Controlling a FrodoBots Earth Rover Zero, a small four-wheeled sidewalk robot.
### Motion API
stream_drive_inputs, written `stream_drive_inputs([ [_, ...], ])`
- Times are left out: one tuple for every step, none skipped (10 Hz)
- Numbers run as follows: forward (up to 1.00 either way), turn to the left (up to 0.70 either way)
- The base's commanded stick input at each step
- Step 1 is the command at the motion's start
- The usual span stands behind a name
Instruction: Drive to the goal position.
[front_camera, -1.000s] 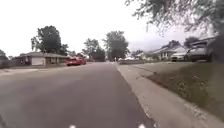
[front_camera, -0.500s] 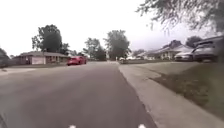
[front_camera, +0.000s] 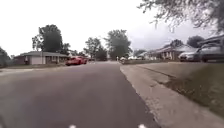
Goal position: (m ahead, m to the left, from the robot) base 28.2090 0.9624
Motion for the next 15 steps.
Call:
stream_drive_inputs([
  [1.0,-0.39],
  [1.0,-0.28],
  [1.0,-0.14],
  [1.0,0.0],
  [1.0,0.0],
  [1.0,0.0],
  [1.0,0.0],
  [1.0,0.0],
  [1.0,0.0],
  [1.0,0.0],
  [1.0,0.0],
  [1.0,0.0],
  [1.0,0.0],
  [1.0,0.0],
  [1.0,0.0],
])
